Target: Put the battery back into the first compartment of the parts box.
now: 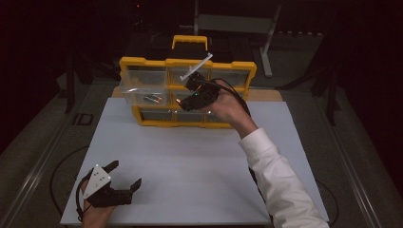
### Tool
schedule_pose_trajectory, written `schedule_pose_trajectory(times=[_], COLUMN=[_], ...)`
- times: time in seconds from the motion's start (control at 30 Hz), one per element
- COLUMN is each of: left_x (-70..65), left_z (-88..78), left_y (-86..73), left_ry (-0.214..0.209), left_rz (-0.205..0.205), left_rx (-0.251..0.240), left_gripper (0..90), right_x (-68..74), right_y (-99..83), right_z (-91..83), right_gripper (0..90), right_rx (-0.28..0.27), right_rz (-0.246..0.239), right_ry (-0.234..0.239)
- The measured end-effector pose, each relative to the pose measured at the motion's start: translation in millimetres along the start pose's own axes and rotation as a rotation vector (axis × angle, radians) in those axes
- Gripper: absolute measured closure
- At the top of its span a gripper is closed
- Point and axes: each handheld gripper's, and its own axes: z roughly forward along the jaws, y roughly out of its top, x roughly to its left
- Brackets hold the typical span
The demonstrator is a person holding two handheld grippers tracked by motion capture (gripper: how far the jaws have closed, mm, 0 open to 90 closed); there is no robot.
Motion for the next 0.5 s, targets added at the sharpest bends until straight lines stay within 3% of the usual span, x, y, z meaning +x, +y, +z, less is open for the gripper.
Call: schedule_pose_trajectory(times=[0.5], left_x=[0.0], left_z=[-0.8], left_y=[-0.1], left_ry=[-0.002], left_rz=[0.002], left_rx=[0.0], left_gripper=[0.0], right_x=[-5.3], right_y=[22.1], right_z=[-16.0], right_gripper=[76.8], right_rx=[-0.027], right_rz=[0.001], right_ry=[-0.005])
